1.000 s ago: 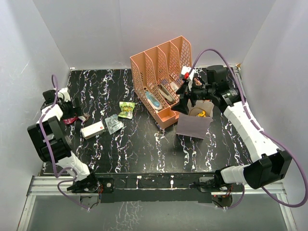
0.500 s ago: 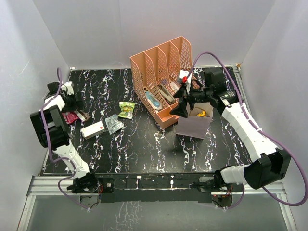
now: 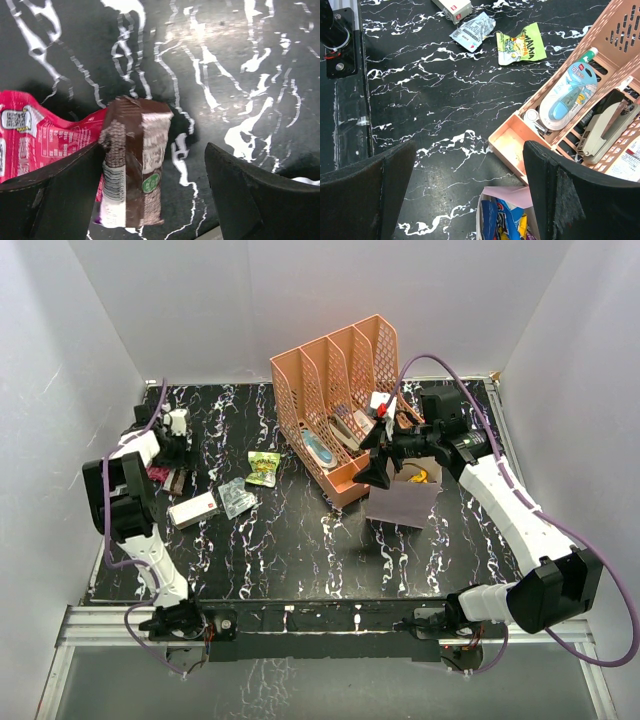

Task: Place the snacks into the paper bag
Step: Pick up the snack from the center of the board.

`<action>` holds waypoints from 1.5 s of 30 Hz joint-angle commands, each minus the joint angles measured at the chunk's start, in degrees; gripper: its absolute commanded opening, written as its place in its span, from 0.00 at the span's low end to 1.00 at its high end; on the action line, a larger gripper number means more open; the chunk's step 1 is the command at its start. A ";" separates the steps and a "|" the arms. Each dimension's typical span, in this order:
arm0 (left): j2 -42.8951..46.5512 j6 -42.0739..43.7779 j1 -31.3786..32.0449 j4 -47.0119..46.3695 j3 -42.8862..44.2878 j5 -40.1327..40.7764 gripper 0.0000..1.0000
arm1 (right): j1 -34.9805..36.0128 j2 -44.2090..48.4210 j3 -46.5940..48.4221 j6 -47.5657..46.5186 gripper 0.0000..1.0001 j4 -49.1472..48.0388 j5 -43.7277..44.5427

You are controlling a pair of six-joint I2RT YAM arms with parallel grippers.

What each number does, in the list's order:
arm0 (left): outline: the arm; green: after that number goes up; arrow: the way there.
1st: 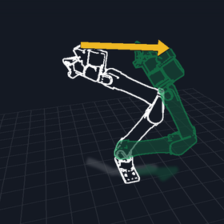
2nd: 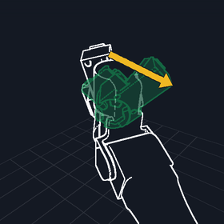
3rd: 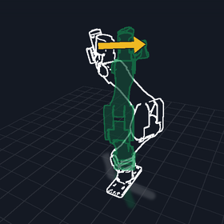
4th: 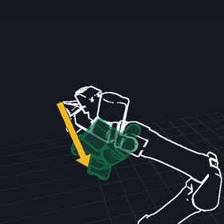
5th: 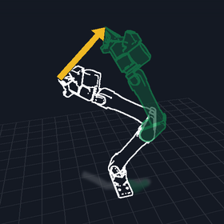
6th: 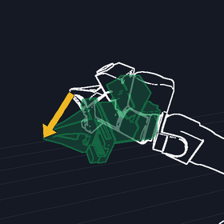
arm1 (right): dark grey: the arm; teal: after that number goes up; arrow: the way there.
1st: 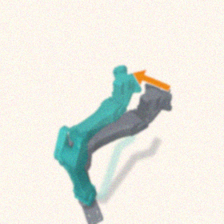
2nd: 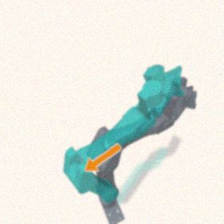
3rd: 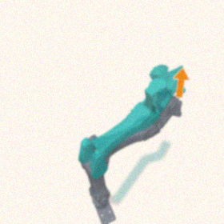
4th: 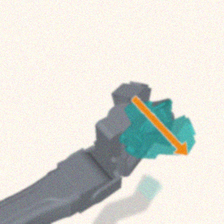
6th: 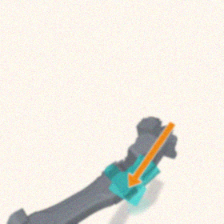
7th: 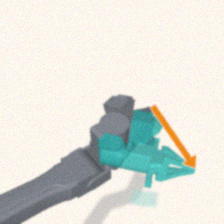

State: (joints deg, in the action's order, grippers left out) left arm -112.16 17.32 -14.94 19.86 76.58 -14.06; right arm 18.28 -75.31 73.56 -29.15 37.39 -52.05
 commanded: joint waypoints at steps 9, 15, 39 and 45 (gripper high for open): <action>2.01 5.46 4.74 3.81 2.28 -2.16 0.75 | 0.23 1.65 -0.67 -0.22 0.93 -3.62 -0.41; 7.68 14.33 4.70 2.69 -1.28 3.88 0.84 | 0.26 2.26 -1.50 0.03 0.93 -4.15 -0.48; 3.26 35.71 2.46 9.33 -2.61 4.06 0.76 | 0.24 2.71 -2.52 -0.27 0.94 -4.69 -0.98; 3.06 34.78 2.45 5.83 -5.75 6.30 0.64 | 0.26 2.38 -2.89 -0.32 0.94 -4.91 -0.81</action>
State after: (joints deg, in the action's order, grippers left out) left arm -108.57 51.51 -12.27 26.70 72.62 -9.15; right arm 18.28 -74.61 71.33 -29.08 35.66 -52.05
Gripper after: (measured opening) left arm 0.675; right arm 0.940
